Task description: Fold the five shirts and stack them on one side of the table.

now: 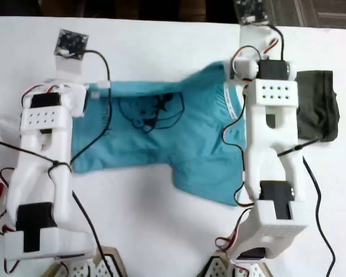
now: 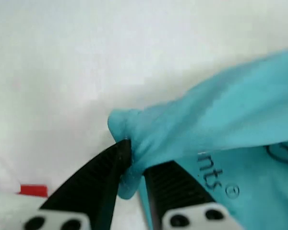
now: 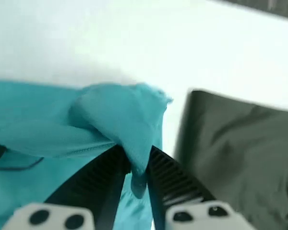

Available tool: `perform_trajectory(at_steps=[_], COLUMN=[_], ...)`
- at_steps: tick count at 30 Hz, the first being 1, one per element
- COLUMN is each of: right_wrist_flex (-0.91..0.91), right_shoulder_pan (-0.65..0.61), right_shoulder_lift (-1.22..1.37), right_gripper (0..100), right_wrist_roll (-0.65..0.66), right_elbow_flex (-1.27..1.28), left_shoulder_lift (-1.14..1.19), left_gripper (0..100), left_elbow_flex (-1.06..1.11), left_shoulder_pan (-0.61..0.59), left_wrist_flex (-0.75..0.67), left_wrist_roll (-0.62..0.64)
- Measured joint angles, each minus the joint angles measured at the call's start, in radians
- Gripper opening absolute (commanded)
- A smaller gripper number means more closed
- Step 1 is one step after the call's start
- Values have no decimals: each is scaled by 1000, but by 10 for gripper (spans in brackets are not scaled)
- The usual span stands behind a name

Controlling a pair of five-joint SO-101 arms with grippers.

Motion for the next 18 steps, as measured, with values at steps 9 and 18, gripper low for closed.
perform_trajectory(at_steps=[9,18], right_wrist_flex=[270,245], right_shoulder_pan=[-8,-8], right_shoulder_lift=[15,-84], right_gripper=[18,18], right_wrist_roll=[0,0], right_elbow_flex=[0,302], left_shoulder_lift=[32,40], left_gripper=[25,25], left_elbow_flex=[0,81], left_shoulder_pan=[0,5], left_wrist_flex=[241,327], left_wrist_roll=[-9,-8])
